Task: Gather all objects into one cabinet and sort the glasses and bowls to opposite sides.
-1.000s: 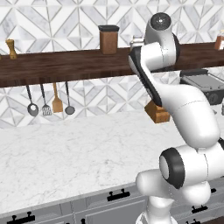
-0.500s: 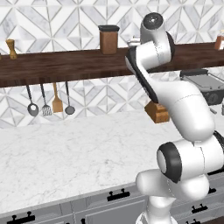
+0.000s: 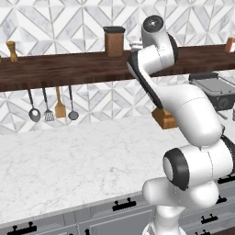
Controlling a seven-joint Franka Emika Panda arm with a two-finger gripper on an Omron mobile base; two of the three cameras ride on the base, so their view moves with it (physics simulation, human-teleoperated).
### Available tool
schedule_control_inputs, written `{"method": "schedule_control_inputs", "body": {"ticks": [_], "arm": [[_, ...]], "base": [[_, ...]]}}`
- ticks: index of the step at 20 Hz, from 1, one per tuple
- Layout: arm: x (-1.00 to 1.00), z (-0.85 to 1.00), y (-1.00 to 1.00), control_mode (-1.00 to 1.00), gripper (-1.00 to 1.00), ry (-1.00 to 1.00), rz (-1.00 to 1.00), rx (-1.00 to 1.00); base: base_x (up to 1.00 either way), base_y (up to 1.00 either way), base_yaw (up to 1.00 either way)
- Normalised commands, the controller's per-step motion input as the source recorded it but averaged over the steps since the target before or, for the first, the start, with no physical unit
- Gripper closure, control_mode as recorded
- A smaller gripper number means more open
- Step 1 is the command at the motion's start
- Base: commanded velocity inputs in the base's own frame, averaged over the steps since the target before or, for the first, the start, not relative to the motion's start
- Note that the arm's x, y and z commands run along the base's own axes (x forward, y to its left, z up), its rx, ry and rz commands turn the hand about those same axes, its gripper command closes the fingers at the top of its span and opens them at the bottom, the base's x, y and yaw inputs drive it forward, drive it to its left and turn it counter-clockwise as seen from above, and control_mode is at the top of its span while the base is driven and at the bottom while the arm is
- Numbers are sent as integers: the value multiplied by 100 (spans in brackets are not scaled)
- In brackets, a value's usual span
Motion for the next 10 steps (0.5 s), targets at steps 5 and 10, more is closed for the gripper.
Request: {"method": "schedule_control_inputs", "body": {"ticks": [5,10], "arm": [[22,-2,0,-100,-100,0,-2,8],[5,-8,-3,-100,-100,0,-1,3]], "base": [[0,0,0],[0,0,0]]}}
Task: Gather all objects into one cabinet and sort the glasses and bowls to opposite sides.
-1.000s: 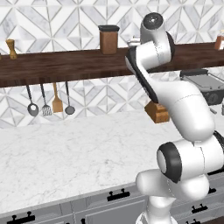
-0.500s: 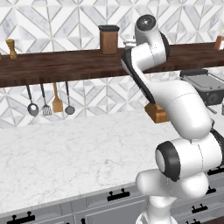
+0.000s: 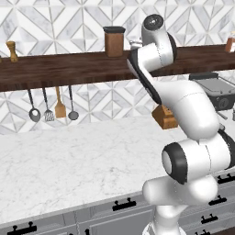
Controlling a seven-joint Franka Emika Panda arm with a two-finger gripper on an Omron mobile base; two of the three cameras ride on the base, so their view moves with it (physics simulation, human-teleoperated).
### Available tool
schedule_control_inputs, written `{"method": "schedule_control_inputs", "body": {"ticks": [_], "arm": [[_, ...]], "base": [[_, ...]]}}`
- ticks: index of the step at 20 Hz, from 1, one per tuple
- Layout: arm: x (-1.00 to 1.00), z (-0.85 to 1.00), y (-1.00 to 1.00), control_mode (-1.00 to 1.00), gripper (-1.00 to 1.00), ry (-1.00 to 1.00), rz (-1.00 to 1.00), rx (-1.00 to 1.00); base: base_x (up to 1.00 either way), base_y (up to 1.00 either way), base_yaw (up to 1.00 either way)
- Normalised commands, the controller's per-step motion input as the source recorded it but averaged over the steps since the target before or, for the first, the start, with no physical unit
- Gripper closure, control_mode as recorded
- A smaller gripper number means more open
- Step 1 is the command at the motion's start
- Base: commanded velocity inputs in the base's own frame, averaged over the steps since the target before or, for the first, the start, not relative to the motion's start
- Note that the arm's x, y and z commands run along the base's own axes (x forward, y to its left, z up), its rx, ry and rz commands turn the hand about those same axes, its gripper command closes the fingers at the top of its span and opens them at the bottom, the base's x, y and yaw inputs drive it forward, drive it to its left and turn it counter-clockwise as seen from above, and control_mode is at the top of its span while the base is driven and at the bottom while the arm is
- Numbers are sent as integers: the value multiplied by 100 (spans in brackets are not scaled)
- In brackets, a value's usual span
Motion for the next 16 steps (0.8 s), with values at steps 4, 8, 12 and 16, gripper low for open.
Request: {"method": "schedule_control_inputs", "body": {"ticks": [4,8,12,16], "arm": [[3,-18,-6,-100,-100,2,-1,0],[16,-23,0,-100,-100,0,0,0],[20,-14,0,-100,-100,0,0,0],[21,-11,-1,-100,-100,0,0,0]], "base": [[0,0,0],[0,0,0],[0,0,0],[0,0,0]]}}
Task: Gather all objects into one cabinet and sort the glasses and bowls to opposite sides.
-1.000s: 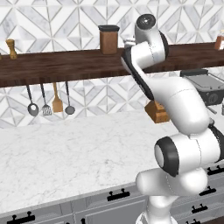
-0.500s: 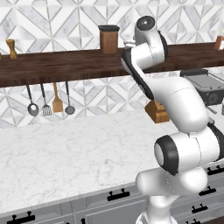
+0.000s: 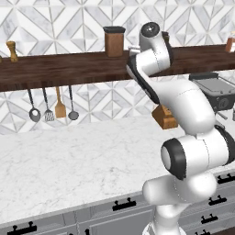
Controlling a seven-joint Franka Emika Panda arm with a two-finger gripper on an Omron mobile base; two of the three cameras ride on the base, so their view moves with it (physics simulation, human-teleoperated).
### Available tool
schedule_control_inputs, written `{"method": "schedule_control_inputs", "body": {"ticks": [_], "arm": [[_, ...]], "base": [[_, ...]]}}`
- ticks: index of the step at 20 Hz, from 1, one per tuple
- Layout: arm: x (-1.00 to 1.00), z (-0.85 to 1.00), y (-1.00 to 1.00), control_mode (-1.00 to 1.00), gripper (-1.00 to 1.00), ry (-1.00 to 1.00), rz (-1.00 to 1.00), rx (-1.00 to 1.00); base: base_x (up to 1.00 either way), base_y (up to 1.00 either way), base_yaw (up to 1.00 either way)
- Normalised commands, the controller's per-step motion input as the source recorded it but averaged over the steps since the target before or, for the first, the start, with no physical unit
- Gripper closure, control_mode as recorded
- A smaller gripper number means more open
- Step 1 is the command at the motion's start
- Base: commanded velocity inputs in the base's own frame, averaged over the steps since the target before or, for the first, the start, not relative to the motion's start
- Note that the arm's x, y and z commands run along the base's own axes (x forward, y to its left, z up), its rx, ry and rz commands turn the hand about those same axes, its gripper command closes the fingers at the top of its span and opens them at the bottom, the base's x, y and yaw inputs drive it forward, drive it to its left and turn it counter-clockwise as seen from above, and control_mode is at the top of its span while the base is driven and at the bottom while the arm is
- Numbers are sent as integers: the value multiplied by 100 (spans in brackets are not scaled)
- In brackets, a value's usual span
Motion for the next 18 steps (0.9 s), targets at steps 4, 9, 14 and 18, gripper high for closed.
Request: {"method": "schedule_control_inputs", "body": {"ticks": [4,9,14,18], "arm": [[16,-2,-5,-100,-100,-2,0,0],[10,0,-3,-100,-100,-5,0,0],[11,0,-2,-100,-100,-4,0,0],[3,0,-17,-100,-100,-1,0,0]], "base": [[0,0,0],[0,0,0],[0,0,0],[0,0,0]]}}
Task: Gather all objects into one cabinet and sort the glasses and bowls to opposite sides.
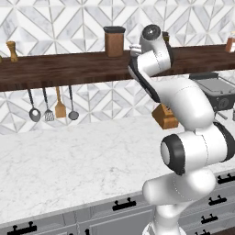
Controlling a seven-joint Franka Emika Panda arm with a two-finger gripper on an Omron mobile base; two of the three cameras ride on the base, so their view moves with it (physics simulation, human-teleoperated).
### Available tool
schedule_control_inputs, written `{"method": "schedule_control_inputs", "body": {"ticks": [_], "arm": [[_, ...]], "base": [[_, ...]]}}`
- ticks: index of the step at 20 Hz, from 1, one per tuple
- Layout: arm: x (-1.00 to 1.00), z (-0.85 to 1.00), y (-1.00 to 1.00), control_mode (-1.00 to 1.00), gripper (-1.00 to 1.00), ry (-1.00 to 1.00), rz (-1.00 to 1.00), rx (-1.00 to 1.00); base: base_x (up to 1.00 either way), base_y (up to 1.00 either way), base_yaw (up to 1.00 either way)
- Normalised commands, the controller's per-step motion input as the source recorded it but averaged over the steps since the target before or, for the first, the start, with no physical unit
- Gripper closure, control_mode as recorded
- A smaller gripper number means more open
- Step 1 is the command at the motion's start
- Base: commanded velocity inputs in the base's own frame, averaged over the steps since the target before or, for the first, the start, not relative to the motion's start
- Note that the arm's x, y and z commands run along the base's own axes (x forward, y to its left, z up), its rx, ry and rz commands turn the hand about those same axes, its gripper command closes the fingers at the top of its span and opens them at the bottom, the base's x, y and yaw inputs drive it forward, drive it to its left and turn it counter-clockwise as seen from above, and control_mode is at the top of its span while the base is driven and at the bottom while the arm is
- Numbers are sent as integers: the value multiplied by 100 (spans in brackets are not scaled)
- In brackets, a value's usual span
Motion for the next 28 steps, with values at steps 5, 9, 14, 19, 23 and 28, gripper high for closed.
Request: {"method": "schedule_control_inputs", "body": {"ticks": [5,9,14,19,23,28], "arm": [[7,-3,-18,-100,-100,0,0,0],[10,-10,0,-100,100,0,0,0],[-1,0,0,-100,100,0,0,0],[-40,9,-1,-100,100,0,0,2],[-78,20,0,-100,100,0,0,1],[-100,6,0,-100,100,0,7,0]], "base": [[0,0,0],[0,0,0],[0,0,0],[0,0,0],[0,0,0],[0,0,0]]}}
